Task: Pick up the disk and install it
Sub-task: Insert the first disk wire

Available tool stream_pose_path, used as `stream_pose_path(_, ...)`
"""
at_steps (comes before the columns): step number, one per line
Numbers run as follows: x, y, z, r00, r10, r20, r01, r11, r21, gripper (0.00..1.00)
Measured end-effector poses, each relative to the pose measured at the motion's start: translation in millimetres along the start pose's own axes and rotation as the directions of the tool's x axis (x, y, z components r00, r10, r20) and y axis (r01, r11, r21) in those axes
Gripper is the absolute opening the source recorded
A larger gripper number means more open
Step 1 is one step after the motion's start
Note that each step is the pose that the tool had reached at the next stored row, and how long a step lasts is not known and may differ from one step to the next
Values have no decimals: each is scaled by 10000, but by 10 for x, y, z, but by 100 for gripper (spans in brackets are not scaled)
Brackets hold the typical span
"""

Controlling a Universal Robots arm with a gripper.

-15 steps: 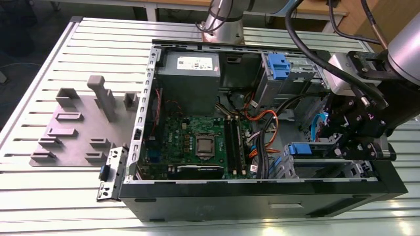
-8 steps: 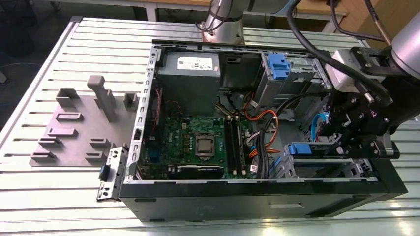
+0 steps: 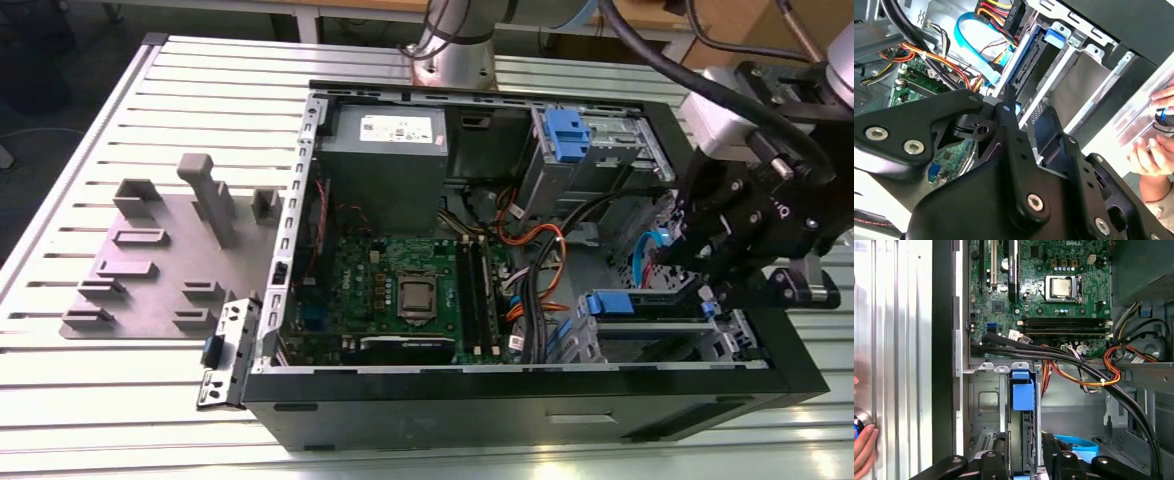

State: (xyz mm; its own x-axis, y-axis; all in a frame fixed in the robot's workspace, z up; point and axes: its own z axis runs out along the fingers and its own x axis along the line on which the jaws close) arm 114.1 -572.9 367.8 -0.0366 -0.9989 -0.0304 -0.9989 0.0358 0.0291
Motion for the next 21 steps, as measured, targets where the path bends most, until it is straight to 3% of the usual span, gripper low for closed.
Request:
stream_pose_path(3, -24, 1, -5, 10000, -1, 2, 1, 10000, 0, 42)
stream_pose_path(9, -164, 6, 0, 10000, 0, 1, 0, 10000, 0, 42)
stream_pose_path(16, -233, -3, 0, 10000, 0, 0, 0, 10000, 0, 42)
stream_pose_path(20, -242, -1, -117, 10000, 0, 0, 0, 10000, 0, 42)
stream_pose_path(21, -243, -1, -123, 10000, 0, 1, 0, 10000, 0, 42)
